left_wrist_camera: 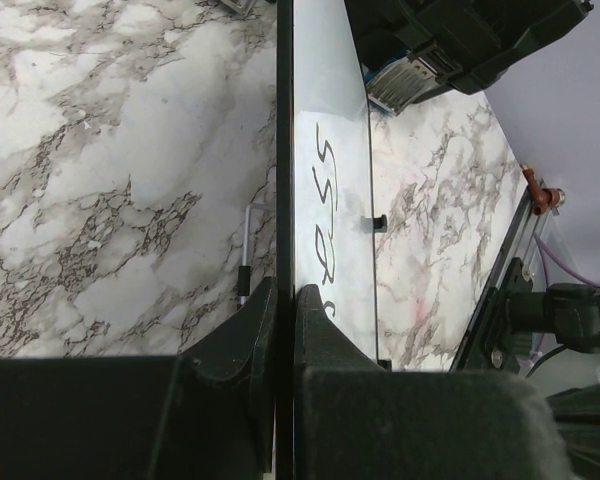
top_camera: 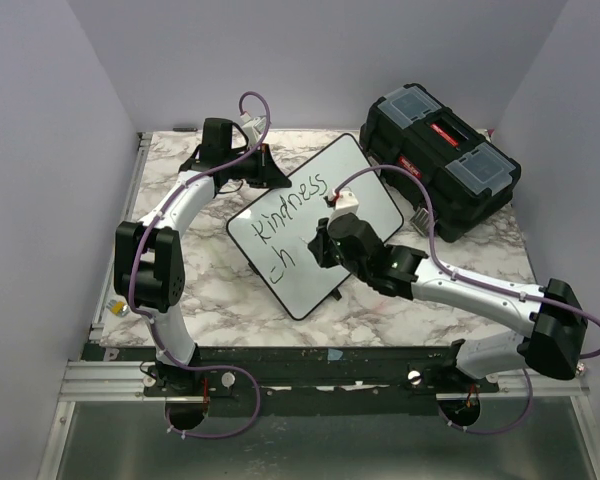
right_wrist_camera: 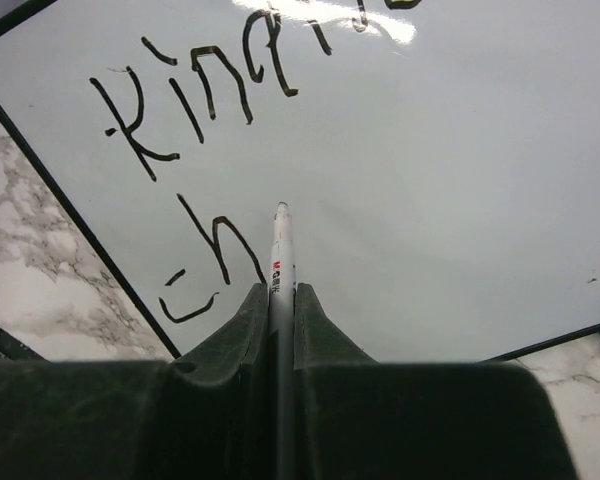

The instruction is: Write a sentence on the whiteboard

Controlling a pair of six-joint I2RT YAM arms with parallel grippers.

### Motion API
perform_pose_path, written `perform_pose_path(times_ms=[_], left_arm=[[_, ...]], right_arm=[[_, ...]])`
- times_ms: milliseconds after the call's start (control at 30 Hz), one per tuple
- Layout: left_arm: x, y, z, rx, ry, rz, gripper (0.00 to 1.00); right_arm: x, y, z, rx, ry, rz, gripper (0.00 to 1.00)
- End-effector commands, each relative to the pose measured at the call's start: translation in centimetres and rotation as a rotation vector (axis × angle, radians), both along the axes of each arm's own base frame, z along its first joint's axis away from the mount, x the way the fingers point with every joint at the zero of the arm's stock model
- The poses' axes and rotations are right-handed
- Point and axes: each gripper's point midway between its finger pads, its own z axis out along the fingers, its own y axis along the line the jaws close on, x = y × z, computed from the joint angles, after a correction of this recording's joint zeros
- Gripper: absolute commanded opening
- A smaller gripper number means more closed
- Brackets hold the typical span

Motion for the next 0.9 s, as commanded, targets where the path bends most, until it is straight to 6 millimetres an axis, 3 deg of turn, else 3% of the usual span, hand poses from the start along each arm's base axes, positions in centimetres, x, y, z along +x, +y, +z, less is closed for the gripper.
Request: perform_pose_path(times_ms=[0, 567, 867], left_arm=[[-2.0, -0.6, -1.6, 0.066, -0.026, -0.063, 0.0], [-2.1, -0.5, -1.3, 0.072, -0.033, -0.063, 0.0], [-2.2, -0.5, -1.2, 0.072, -0.037, -0.064, 0.0]], right_arm=[[-0.1, 0.3, 0.7, 0.053, -0.011, 0.107, 0.01], [1.3, 0.3, -0.4, 0.004, 0.0, 0.129, 0.01], [0.8, 1.1, -2.3, -0.054, 0.034, 0.202, 0.01]])
